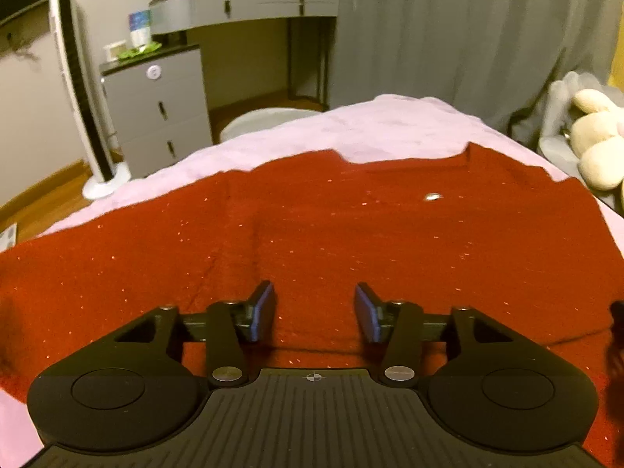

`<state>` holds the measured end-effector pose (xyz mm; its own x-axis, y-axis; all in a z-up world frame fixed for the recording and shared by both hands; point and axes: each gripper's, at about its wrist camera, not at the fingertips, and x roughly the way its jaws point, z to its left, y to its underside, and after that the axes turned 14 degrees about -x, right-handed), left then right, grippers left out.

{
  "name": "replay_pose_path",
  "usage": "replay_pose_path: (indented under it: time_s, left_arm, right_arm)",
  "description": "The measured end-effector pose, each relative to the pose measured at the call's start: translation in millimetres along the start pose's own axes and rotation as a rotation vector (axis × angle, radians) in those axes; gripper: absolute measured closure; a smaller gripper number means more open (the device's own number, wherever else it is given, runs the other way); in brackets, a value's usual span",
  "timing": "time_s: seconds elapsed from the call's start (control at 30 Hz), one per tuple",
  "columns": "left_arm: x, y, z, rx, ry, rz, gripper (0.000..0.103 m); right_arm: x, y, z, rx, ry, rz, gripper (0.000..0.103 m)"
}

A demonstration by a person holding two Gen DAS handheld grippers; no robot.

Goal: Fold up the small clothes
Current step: 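Grasp the side edge of the cardigan with the left gripper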

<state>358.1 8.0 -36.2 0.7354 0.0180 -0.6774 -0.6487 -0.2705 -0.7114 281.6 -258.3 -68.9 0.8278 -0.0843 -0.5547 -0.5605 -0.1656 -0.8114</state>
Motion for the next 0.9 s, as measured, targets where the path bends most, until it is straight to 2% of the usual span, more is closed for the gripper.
replay_pose_path:
  time_s: [0.03,0.13,0.2,0.43,0.63,0.77,0.8,0.87,0.9]
  left_arm:
    - [-2,0,-3,0.012,0.0,-0.004,0.045]
    - [-4,3,-8,0.024,0.019,0.003,0.046]
    - [-3,5,-11,0.026,0.02,0.015,0.046]
    - [12,13,-12,0.05,0.006,0.015,0.044]
    - [21,11,-8,0.041,0.01,0.006,0.033]
    - [8,9,-4,-0.017,0.045,0.023,0.021]
    - [-1,10,-1,-0.032,0.064,0.021,0.02]
    - [-16,12,8,-0.07,0.076,0.001,0.011]
    - [-24,12,14,-0.098,0.069,-0.007,0.011]
  right_arm:
    - [-4,-3,1,0.008,-0.004,-0.013,0.101]
    - [-13,-10,8,0.006,-0.05,-0.05,0.095]
    - [-11,-10,15,-0.02,-0.069,-0.029,0.095]
    - [0,-3,27,-0.099,-0.006,0.015,0.095]
    - [5,3,26,-0.093,0.035,-0.008,0.097]
    - [-5,3,27,-0.093,0.04,-0.033,0.096]
    - [-9,3,26,-0.079,0.036,-0.034,0.095]
    - [-16,4,21,-0.039,0.024,-0.022,0.091]
    - [-19,4,19,-0.024,0.02,-0.008,0.085]
